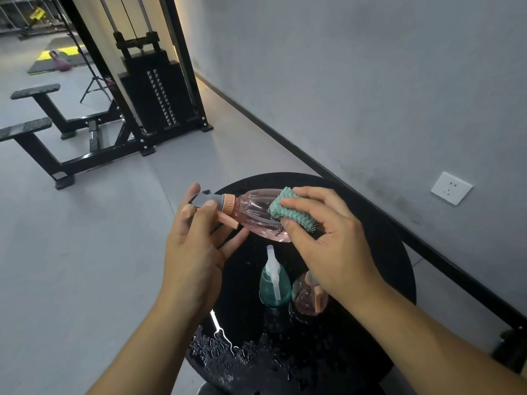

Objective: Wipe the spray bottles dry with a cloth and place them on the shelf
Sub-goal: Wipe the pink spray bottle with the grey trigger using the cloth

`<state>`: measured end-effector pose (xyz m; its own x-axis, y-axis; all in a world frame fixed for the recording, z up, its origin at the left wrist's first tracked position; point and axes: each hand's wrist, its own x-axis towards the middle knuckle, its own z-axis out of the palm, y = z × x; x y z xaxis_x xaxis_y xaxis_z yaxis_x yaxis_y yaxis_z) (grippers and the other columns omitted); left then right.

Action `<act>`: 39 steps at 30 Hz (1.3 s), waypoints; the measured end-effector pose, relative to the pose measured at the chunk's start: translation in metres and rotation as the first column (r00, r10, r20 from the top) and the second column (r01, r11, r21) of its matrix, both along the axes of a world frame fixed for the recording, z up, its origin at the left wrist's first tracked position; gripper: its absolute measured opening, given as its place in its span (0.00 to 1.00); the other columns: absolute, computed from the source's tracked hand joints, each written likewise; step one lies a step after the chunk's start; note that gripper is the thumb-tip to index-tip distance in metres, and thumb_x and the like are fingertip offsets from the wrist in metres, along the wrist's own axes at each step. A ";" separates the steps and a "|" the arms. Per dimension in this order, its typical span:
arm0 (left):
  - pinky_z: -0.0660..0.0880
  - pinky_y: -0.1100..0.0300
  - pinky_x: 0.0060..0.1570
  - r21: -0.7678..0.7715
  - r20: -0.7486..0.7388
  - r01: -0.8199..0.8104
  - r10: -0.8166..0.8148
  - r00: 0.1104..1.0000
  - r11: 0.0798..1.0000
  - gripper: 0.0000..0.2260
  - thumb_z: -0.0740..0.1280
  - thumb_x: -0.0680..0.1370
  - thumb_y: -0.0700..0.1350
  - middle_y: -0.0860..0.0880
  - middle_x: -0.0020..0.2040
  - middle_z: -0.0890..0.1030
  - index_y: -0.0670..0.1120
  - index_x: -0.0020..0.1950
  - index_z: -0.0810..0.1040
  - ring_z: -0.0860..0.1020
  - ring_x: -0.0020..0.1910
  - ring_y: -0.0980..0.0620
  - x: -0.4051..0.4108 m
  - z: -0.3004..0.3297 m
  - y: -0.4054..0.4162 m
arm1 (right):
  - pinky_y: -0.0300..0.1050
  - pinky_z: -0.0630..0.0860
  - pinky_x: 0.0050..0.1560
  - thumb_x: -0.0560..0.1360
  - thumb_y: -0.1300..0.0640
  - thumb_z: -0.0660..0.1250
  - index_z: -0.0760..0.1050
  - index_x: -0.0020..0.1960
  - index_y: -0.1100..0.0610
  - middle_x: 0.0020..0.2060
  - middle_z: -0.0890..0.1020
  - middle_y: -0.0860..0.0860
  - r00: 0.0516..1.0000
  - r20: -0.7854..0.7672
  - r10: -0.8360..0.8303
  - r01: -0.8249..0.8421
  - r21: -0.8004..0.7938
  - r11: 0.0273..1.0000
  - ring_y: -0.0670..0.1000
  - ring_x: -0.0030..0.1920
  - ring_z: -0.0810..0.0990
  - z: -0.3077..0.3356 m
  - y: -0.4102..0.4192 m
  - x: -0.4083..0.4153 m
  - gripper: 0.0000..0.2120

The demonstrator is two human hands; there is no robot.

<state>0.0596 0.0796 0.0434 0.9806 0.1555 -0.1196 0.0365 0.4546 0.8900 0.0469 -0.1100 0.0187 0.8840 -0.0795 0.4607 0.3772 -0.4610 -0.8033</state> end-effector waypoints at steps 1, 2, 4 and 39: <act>0.85 0.44 0.55 0.001 -0.004 -0.013 0.013 1.000 1.000 0.17 0.63 0.87 0.42 0.45 0.52 0.86 0.54 0.75 0.75 0.87 0.58 0.41 0.000 0.000 0.000 | 0.48 0.82 0.59 0.77 0.58 0.73 0.82 0.64 0.47 0.63 0.75 0.38 1.000 0.002 -0.002 0.002 0.003 1.000 0.46 0.68 0.75 0.000 0.000 0.000 0.16; 0.86 0.44 0.55 0.001 -0.009 -0.027 0.027 1.000 1.000 0.16 0.63 0.87 0.41 0.44 0.51 0.86 0.53 0.74 0.76 0.87 0.58 0.41 0.001 0.000 -0.001 | 0.48 0.82 0.59 0.77 0.58 0.73 0.82 0.64 0.46 0.63 0.75 0.37 1.000 0.001 -0.003 0.003 0.005 1.000 0.46 0.68 0.75 0.000 0.000 -0.001 0.16; 0.85 0.42 0.55 0.004 -0.018 -0.054 0.054 0.998 0.999 0.16 0.62 0.87 0.40 0.43 0.50 0.87 0.51 0.74 0.76 0.87 0.58 0.40 0.001 0.000 -0.001 | 0.48 0.82 0.60 0.77 0.58 0.73 0.82 0.64 0.46 0.63 0.75 0.37 1.000 -0.001 -0.004 0.004 0.001 1.000 0.46 0.68 0.74 -0.001 0.000 -0.001 0.16; 0.86 0.50 0.54 0.238 -0.055 -0.143 0.160 0.986 0.961 0.12 0.65 0.83 0.36 0.47 0.41 0.87 0.50 0.60 0.82 0.85 0.39 0.49 -0.004 -0.003 -0.013 | 0.50 0.79 0.63 0.79 0.54 0.70 0.81 0.66 0.48 0.64 0.76 0.42 0.998 0.020 -0.061 0.064 -0.284 0.957 0.45 0.64 0.72 0.004 0.015 0.002 0.15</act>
